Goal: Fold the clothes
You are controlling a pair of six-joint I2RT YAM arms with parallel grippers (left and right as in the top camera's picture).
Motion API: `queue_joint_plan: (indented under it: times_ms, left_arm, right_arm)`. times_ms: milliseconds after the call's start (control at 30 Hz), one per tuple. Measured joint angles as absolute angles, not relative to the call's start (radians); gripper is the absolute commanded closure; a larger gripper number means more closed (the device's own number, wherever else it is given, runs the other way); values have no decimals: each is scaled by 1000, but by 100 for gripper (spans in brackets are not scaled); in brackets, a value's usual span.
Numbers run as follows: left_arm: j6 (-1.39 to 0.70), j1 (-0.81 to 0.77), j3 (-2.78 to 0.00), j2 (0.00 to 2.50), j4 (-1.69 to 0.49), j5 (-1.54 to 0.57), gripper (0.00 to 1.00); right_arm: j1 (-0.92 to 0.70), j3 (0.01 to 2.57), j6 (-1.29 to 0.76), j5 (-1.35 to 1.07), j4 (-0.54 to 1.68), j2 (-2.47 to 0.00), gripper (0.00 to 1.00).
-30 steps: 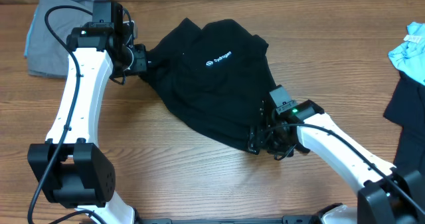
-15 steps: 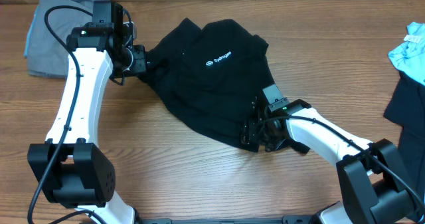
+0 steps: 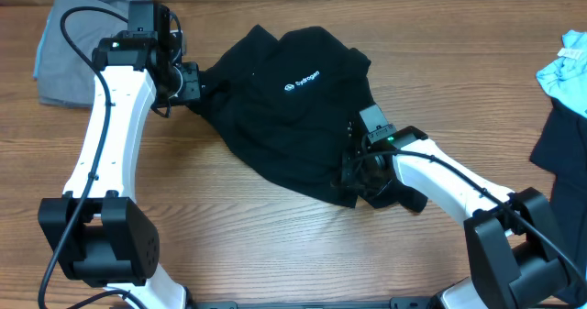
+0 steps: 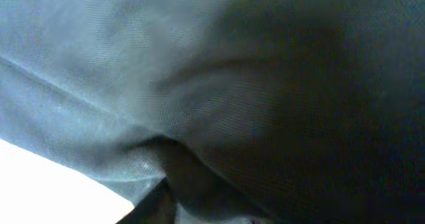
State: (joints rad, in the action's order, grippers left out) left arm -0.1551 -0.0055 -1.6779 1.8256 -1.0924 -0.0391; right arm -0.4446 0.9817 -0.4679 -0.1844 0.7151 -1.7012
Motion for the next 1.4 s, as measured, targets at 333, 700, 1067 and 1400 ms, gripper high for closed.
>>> queue_joint_plan:
  times_ms: [333, 700, 1067, 1400]
  left_arm:
    - [-155, -6, -1678, 1826, -1092, -32, 96]
    - [-155, -6, -1678, 1826, -1093, -32, 96]
    - [-155, -6, -1678, 1826, -1095, -31, 96]
    - [-155, -6, -1678, 1826, -1101, -28, 96]
  right_arm:
    - [-440, 992, -498, -112, 586, -1702, 96]
    - [-365, 1048, -520, -138, 612, -1702, 56]
    - [-382, 1051, -482, -288, 733, -1703, 31]
    - [-443, 1045, -486, -310, 679, -1721, 28]
